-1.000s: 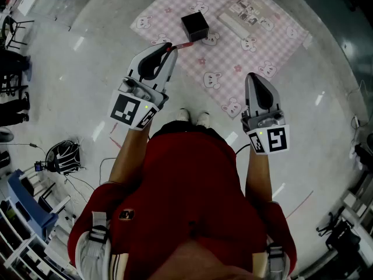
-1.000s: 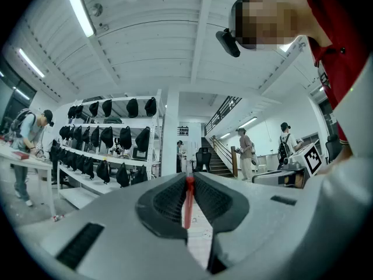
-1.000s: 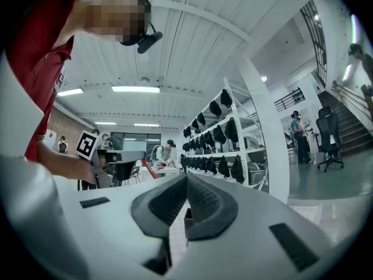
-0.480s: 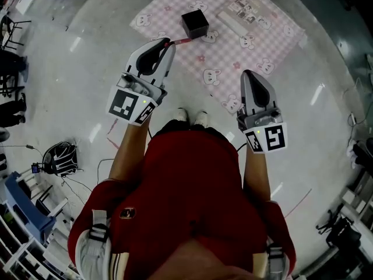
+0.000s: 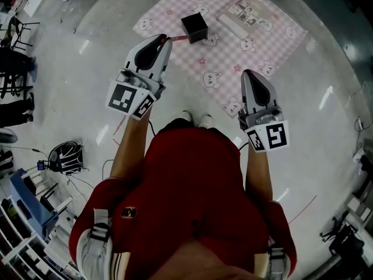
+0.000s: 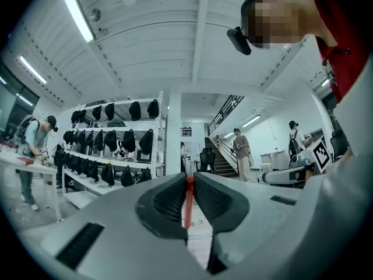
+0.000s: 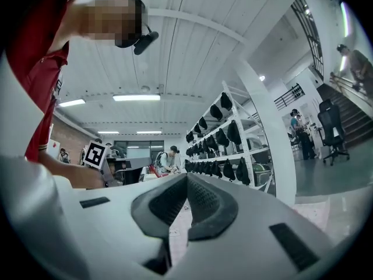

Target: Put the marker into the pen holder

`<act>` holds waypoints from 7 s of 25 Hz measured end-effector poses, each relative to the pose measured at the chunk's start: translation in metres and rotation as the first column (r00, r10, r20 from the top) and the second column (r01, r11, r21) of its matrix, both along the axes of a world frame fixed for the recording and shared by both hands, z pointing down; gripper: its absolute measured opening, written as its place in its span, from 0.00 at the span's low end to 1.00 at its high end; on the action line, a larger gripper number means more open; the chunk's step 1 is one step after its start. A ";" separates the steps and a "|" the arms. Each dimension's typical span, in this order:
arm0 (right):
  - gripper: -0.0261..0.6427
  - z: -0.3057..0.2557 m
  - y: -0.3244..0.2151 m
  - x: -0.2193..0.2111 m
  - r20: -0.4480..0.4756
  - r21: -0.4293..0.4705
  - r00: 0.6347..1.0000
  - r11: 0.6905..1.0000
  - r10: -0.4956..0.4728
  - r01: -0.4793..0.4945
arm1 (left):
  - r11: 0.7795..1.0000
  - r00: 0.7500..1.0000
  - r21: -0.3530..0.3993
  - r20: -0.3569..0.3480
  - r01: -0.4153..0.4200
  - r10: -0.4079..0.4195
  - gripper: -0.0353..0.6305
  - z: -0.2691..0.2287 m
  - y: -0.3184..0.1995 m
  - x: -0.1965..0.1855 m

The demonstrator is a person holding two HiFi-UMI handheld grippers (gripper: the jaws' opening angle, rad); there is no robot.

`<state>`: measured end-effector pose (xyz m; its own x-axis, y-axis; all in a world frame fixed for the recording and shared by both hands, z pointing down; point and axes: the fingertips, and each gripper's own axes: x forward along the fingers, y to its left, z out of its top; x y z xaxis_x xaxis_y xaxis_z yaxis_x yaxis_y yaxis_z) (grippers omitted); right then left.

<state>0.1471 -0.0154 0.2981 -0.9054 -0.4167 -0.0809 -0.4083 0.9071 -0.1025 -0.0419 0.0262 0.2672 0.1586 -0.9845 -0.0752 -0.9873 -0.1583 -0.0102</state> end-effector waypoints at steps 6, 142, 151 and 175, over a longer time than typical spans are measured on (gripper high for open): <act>0.04 0.006 -0.014 0.013 0.035 -0.018 0.999 0.999 -0.027 0.027 | 1.000 1.000 -0.012 0.005 0.019 -0.019 0.12 0.000 -0.009 0.015; 0.04 0.071 -0.113 -0.137 -0.203 -0.070 0.925 0.937 0.321 -0.341 | 0.855 0.912 -0.319 -0.138 -0.410 0.386 0.13 0.237 -0.193 -0.105; 0.04 0.071 -0.114 -0.138 -0.181 -0.085 0.932 0.939 0.313 -0.332 | 0.883 0.916 -0.244 -0.119 -0.402 0.384 0.08 0.206 -0.185 -0.107; 0.04 0.052 -0.115 -0.129 -0.171 -0.041 0.948 0.959 0.269 -0.280 | 0.911 0.916 -0.099 -0.075 -0.401 0.395 0.06 0.112 -0.155 -0.081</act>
<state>0.0180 -0.1304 0.3497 -0.7541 -0.6503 0.0921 -0.6563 0.7514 -0.0682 -0.1233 -0.1285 0.3796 0.5375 -0.8432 0.0110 -0.8411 -0.5351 0.0791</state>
